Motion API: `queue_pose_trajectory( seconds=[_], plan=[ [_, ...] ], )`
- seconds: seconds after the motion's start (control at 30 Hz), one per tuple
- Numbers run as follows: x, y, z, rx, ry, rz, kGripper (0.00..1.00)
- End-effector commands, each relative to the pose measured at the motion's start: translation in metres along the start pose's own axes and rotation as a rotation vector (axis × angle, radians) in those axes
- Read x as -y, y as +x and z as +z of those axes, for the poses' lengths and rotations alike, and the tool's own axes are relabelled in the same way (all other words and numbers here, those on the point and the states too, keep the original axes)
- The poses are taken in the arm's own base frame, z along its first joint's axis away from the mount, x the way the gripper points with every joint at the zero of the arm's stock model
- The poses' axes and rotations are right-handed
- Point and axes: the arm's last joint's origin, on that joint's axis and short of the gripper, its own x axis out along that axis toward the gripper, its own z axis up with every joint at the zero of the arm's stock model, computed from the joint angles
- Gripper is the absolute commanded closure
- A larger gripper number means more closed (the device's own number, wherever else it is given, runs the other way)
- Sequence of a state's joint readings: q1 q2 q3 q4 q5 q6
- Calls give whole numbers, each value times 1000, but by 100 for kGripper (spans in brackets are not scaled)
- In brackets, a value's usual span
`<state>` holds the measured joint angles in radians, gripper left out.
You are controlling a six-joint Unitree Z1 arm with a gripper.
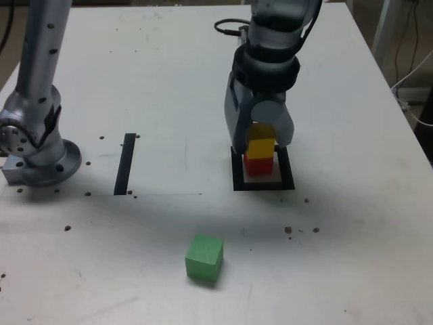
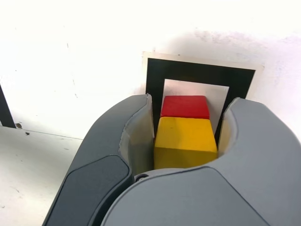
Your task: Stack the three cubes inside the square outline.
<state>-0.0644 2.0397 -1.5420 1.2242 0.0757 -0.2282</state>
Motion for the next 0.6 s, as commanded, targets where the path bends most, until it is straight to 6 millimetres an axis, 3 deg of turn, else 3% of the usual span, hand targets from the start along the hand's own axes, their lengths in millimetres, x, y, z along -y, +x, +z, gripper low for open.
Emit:
queue_pose_trajectory(
  seconds=[0.0, 0.33, 0.57],
  plan=[
    [-1, -2, -2, -1, -4, 3, 4],
    [3, -19, -10, 66, 11, 10, 1],
    [15, -38, -39, 114, 69, 13, 0]
  ],
)
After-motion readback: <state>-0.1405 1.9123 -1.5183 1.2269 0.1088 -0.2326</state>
